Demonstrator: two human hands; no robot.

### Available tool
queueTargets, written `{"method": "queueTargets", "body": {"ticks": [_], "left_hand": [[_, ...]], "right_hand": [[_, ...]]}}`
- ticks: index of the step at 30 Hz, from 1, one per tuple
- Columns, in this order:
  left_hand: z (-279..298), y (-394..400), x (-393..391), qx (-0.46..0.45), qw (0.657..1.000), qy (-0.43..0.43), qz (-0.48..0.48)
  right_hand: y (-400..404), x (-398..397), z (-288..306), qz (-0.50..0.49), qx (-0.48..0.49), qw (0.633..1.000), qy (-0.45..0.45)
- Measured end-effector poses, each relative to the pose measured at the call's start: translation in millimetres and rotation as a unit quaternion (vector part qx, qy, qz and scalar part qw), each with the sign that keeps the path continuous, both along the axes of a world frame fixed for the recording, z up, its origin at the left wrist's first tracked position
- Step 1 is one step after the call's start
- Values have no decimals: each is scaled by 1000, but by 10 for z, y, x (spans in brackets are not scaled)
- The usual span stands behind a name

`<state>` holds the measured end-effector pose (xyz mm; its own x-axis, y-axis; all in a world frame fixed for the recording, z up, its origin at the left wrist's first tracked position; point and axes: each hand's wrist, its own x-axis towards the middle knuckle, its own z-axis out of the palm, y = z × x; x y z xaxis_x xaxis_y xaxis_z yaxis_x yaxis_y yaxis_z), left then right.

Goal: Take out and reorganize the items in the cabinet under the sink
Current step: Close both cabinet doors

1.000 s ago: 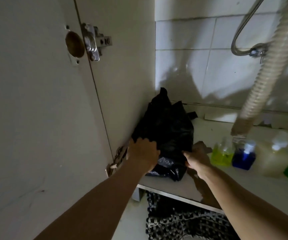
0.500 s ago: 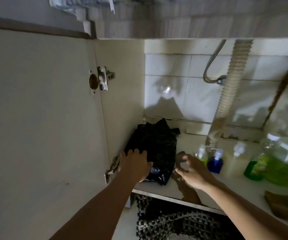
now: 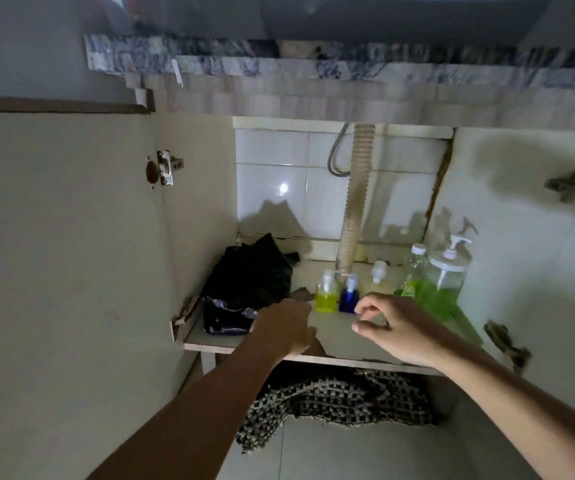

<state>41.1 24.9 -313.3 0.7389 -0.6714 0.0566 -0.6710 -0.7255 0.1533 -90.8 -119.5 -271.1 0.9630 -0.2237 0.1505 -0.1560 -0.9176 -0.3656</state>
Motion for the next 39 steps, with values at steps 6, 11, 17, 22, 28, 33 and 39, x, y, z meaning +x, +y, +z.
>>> {"method": "queueTargets", "body": {"ticks": [6, 11, 17, 22, 28, 33, 39], "left_hand": [[-519, 207, -846, -1, 1000, 9, -25], [46, 1247, -1212, 42, 996, -62, 42], [1318, 2239, -1420, -69, 973, -185, 123], [1328, 2693, -1485, -260, 880, -375, 134], [880, 3002, -1305, -422, 834, -218, 282], [739, 2950, -1252, -466, 839, -158, 234], [728, 2742, -1352, -484, 856, -146, 107]], "right_hand": [[116, -574, -660, -8, 27, 999, -44], [672, -911, -419, 27, 12, 999, -35], [1560, -1018, 568, 123, -9, 981, -152], [2134, -833, 1124, 167, -28, 953, -250], [2752, -596, 1373, 226, -69, 938, -252], [3099, -405, 1374, 239, -89, 940, -224], [3154, -290, 1406, 234, -21, 938, -254]]}}
